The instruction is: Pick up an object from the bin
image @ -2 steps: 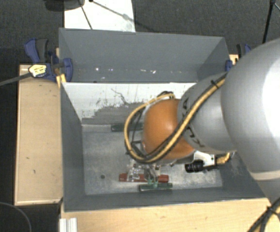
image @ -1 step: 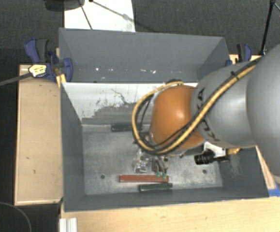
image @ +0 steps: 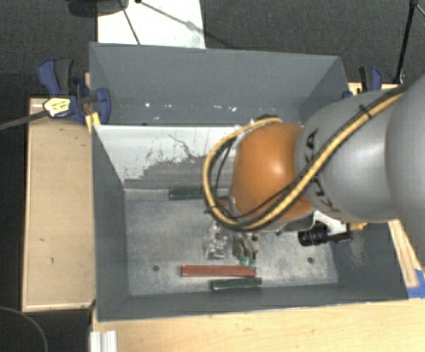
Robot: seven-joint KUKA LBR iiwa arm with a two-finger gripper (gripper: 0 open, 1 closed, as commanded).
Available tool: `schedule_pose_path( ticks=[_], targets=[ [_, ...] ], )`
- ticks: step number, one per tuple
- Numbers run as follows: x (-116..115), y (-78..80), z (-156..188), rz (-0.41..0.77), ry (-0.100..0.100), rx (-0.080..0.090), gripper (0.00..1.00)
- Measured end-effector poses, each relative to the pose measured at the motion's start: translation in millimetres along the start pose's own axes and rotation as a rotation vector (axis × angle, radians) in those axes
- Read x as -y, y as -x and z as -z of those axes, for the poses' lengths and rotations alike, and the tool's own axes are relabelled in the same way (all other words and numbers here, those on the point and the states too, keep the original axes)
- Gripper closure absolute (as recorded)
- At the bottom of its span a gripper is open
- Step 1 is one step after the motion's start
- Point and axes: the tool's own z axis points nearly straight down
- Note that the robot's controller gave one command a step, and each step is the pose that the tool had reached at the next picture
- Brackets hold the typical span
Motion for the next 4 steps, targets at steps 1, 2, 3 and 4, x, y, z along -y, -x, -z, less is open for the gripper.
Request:
schedule_pose_path(
  ticks=[1, 2, 3, 4],
  targets=[
    [-38.8, 26.1, 73.4, -0.021, 0.003, 0.006, 0.00],
    [-38.7, 26.1, 73.3, -0.021, 0.003, 0.005, 0.00],
    [-39.1, 24.7, 57.9, 0.001, 0.009, 0.016, 0.00],
    [-7.4, 15.4, -68.2, 0.192, 0.003, 0.007, 1.00]
  ],
)
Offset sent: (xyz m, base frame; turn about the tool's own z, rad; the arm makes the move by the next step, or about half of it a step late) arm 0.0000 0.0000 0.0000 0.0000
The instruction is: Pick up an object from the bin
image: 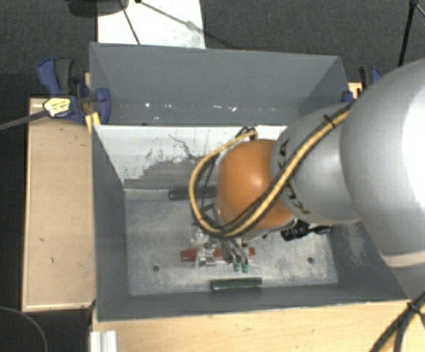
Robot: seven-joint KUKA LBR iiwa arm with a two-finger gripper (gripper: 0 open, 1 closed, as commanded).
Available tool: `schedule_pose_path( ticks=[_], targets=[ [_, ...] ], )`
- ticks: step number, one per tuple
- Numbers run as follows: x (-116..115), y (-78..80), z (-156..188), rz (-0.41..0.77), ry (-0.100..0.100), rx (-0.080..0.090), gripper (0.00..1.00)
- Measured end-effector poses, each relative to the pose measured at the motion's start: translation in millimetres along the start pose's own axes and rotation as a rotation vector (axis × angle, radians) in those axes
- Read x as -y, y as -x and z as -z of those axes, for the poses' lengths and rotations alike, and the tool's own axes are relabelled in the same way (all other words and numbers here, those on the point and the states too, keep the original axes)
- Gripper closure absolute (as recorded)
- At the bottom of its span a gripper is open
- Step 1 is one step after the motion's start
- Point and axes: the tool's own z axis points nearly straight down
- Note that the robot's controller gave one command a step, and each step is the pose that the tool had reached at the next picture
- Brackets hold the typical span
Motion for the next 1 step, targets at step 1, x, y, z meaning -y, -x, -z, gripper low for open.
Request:
schedule_pose_path(
  ticks=[1],
  targets=[
    [0.0, 0.0, 0.0, -0.001, 0.000, 0.000, 1.00]
  ],
)
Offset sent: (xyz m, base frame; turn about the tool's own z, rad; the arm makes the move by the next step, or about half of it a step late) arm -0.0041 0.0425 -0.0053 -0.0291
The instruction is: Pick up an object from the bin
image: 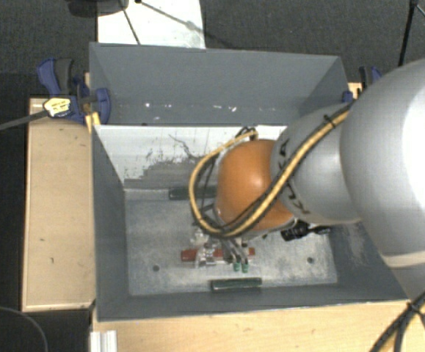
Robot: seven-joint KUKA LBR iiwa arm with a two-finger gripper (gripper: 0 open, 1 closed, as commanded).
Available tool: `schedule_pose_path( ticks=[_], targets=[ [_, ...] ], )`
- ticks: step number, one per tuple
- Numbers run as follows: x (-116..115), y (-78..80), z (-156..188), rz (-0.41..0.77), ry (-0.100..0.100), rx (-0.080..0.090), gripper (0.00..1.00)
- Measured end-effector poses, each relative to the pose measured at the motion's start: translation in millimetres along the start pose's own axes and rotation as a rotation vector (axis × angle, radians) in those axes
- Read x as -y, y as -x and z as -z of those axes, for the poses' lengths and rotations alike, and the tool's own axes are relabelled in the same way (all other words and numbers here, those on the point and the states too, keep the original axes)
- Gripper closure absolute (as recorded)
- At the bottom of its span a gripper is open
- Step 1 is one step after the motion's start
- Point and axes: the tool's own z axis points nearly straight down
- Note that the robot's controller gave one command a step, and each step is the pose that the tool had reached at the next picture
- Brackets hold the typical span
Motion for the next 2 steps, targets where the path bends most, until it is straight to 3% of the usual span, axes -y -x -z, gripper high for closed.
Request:
schedule_pose_path(
  ticks=[1, 2],
  targets=[
    [-31.8, -1.3, -1.6, 0.022, -0.002, 0.004, 1.00],
    [-3.0, -3.8, 148.0, 0.125, -0.001, -0.002, 1.00]
  ],
)
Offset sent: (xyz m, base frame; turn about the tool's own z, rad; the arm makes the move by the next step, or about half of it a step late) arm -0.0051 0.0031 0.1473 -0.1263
